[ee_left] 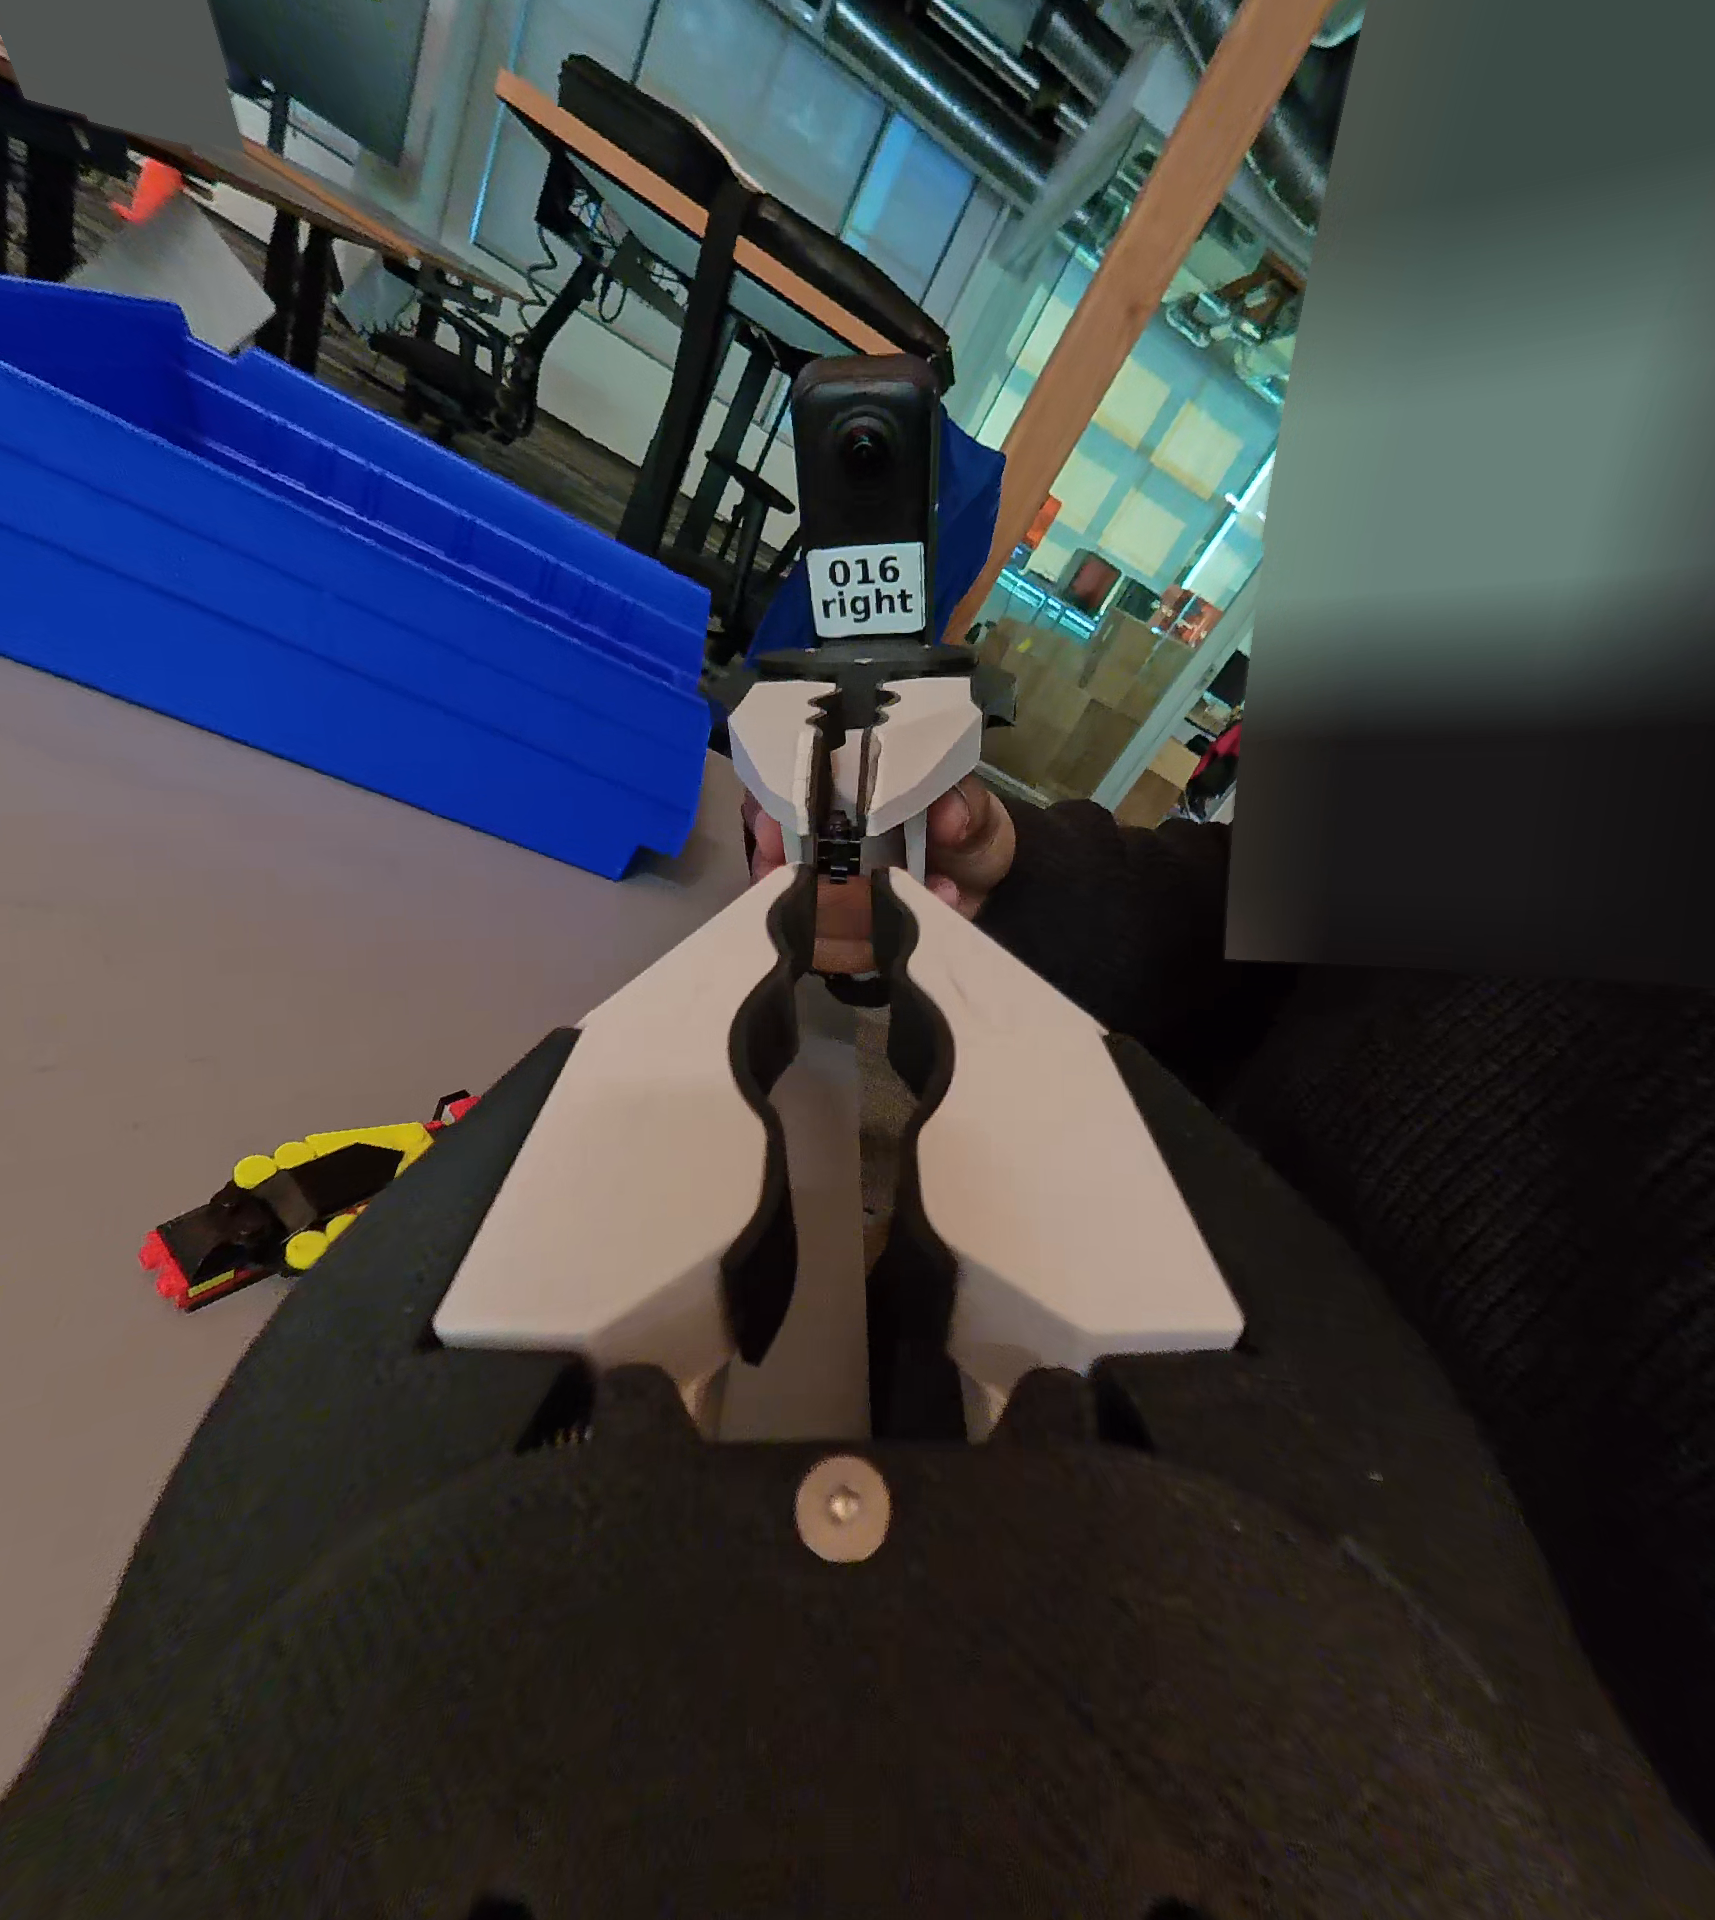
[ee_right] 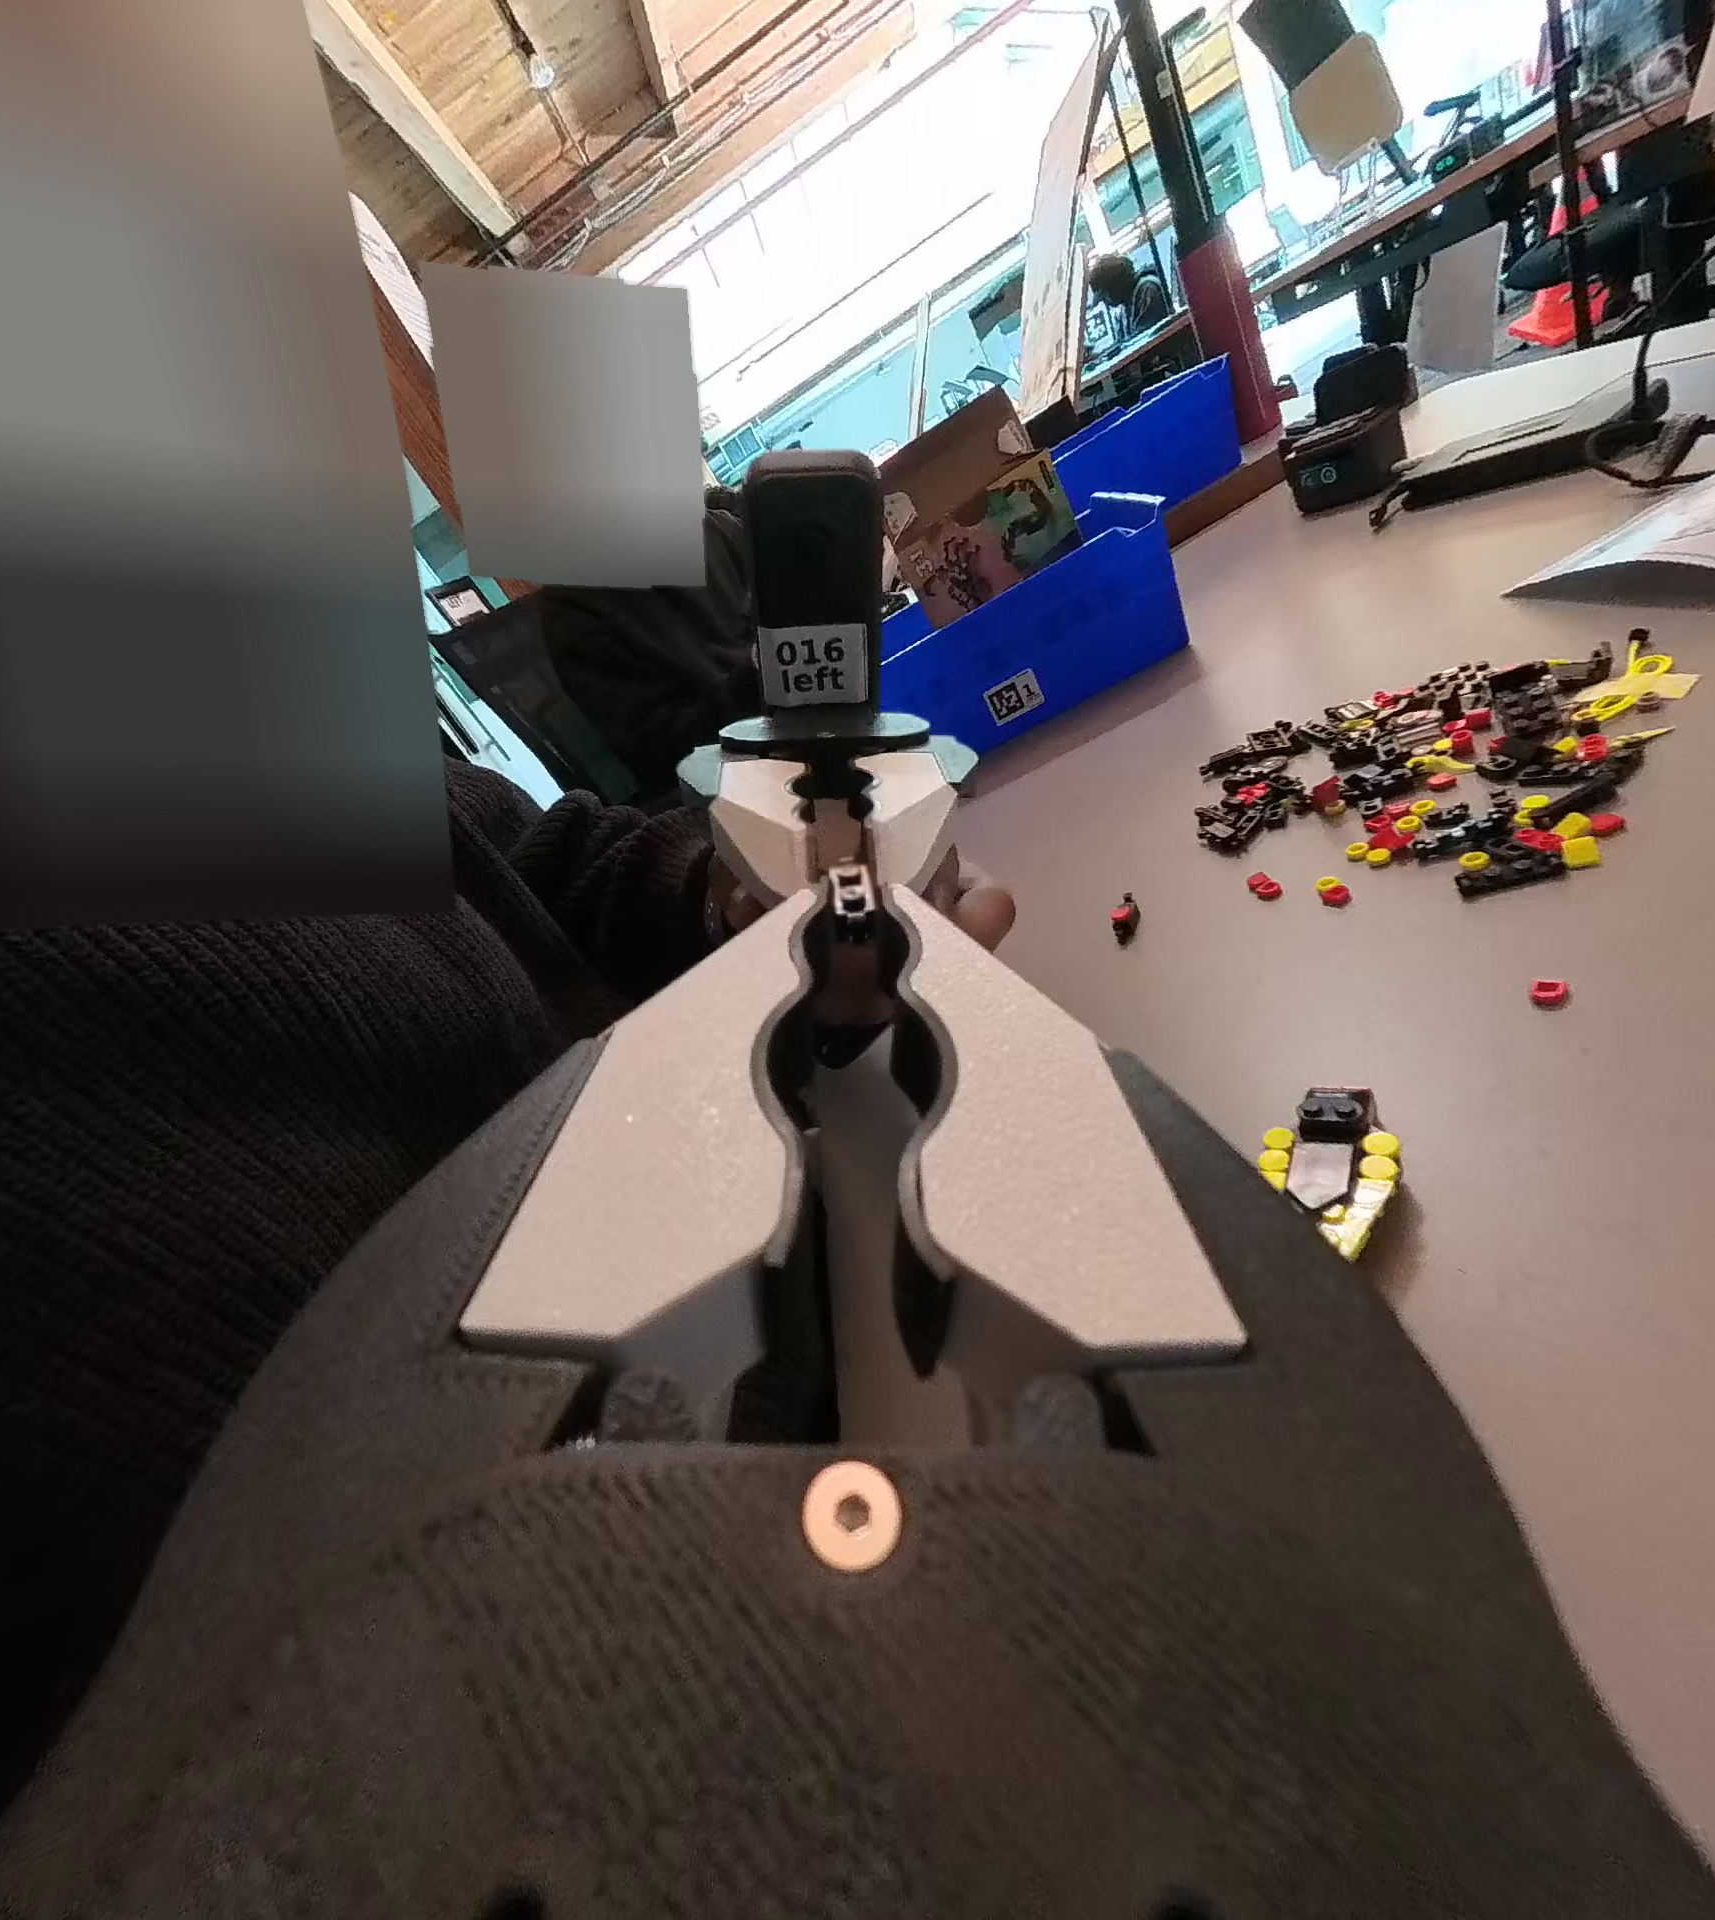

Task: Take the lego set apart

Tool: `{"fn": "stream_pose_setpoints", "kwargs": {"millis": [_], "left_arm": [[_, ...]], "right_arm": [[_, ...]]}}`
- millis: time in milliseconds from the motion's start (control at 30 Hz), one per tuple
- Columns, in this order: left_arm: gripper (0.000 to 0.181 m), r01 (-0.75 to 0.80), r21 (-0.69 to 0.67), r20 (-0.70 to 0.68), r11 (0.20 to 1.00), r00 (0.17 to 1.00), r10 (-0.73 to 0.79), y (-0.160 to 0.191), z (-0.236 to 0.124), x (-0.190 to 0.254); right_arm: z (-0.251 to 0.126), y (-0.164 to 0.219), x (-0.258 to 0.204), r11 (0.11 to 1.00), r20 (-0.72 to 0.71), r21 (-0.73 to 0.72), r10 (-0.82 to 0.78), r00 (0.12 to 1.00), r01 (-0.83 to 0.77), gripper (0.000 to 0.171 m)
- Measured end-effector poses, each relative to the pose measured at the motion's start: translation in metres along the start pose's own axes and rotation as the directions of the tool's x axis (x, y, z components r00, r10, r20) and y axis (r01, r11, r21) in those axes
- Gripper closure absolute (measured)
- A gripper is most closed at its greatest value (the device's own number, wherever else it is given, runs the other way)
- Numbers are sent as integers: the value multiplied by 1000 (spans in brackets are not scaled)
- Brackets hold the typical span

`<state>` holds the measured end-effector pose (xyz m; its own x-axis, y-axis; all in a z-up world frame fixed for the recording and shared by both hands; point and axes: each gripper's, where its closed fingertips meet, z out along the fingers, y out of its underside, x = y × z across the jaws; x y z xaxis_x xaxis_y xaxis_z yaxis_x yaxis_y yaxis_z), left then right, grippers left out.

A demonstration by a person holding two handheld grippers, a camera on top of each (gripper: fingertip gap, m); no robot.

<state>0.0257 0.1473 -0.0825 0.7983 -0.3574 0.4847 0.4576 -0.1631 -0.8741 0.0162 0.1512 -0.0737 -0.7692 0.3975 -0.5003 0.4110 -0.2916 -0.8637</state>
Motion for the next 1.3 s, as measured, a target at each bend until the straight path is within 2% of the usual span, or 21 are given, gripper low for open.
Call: {"fn": "stream_pose_setpoints", "kwargs": {"millis": [433,700,833,1067,1300], "left_arm": [[175,-11,61,-11,998,1000,12,-7,-1,3],[175,28,13,-41,1000,999,-28,-3,2,6],[175,28,-7,-30,1000,999,-28,-1,3,6],[175,95,-5,-49,995,994,-96,-1,5,5],[175,82,9,-41,997,996,-81,-2,4,4]], "right_arm": [[5,-4,-5,997,31,62,53,998,-55,165],[6,1,-7,995,64,45,86,994,-89,156],[6,2,-7,996,59,27,78,995,-80,165],[5,3,-6,995,69,12,97,993,-98,165],[3,2,-5,995,67,9,96,993,-97,165]]}}
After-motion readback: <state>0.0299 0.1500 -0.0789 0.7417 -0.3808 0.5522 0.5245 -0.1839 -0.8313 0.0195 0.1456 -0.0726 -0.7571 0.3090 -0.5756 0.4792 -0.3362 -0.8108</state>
